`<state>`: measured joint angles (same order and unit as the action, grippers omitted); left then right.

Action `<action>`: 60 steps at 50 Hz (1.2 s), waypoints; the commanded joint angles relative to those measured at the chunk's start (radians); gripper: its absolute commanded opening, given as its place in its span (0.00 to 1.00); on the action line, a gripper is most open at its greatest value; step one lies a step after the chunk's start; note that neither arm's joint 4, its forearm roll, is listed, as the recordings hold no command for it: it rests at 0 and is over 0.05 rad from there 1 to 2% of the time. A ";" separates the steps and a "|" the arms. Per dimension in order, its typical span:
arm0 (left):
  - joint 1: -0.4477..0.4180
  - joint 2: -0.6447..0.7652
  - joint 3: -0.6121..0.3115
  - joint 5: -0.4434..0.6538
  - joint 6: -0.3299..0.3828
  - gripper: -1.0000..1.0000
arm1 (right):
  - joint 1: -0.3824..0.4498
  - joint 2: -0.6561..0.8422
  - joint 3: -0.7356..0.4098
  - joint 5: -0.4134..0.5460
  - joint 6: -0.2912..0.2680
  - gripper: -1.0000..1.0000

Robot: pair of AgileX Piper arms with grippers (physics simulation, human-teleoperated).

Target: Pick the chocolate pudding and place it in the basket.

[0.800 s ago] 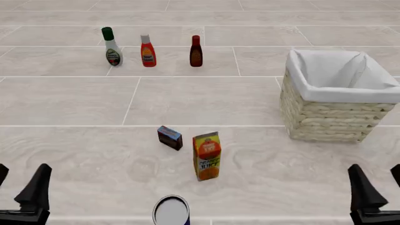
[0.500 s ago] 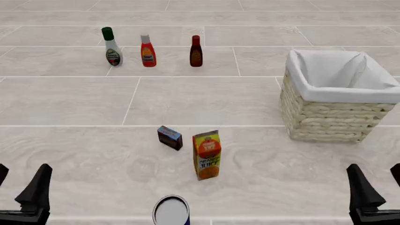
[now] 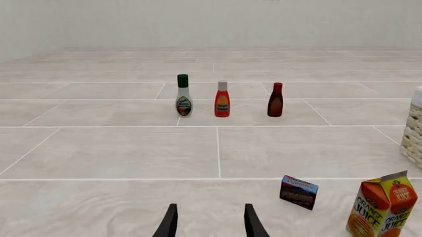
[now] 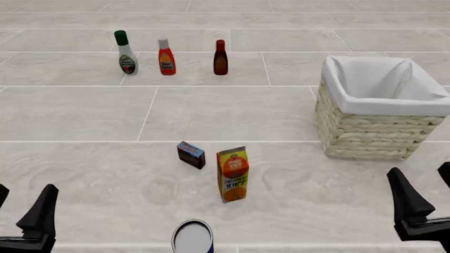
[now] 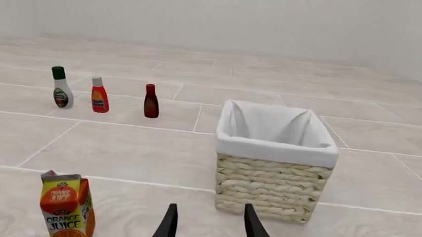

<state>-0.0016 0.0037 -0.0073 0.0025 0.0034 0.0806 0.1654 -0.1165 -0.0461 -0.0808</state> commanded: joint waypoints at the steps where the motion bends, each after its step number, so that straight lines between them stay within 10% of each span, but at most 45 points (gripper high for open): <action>1: 0.001 -0.002 -0.003 0.005 0.001 1.00 | 0.114 0.184 -0.176 -0.002 -0.096 1.00; 18: 0.001 -0.001 0.004 -0.005 0.003 1.00 | 0.286 0.467 -0.444 0.077 -0.200 1.00; 60: 0.001 -0.002 0.000 -0.001 0.004 1.00 | 0.534 0.892 -0.823 0.212 -0.237 1.00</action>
<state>-0.0020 0.0007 -0.0083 0.0037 0.0070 0.5628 0.9790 -0.8558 0.1286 -0.3186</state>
